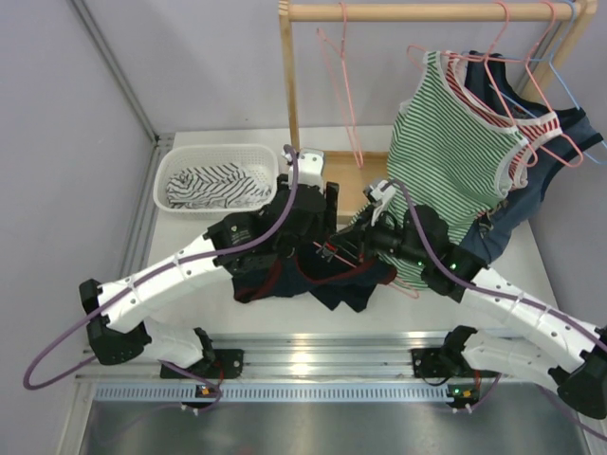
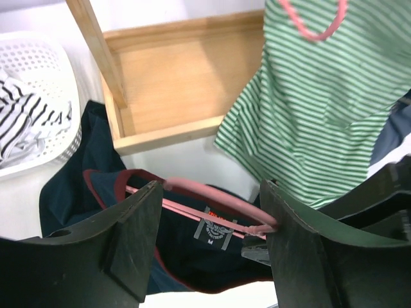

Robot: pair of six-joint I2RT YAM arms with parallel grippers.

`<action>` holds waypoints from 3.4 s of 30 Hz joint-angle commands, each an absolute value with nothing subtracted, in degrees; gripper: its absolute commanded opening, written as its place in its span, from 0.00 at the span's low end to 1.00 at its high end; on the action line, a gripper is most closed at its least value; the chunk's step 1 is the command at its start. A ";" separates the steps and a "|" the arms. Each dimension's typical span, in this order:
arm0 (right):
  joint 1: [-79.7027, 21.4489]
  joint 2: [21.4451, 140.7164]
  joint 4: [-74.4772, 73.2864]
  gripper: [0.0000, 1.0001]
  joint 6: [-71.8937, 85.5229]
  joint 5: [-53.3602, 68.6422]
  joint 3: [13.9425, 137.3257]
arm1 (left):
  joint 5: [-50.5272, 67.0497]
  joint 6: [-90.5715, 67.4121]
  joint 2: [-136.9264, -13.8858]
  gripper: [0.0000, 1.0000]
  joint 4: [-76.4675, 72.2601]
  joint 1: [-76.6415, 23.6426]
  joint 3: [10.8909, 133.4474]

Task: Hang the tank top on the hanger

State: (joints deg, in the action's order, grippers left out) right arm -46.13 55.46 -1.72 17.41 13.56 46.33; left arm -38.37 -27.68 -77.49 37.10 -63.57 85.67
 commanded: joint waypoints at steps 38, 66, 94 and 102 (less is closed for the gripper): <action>-29.81 31.82 10.72 0.00 37.08 2.54 31.73 | -42.45 -25.22 -70.31 0.64 40.16 -63.19 94.13; 6.76 51.75 17.40 0.00 43.68 29.17 56.76 | -42.54 -25.84 -69.08 0.64 41.40 -63.19 93.51; 4.41 83.40 -11.68 0.00 31.12 29.99 108.36 | -41.13 -25.05 -72.07 0.64 42.10 -63.28 98.09; 0.44 89.38 -17.40 0.00 26.90 25.23 115.22 | -41.40 -25.22 -71.89 0.64 42.98 -63.28 98.44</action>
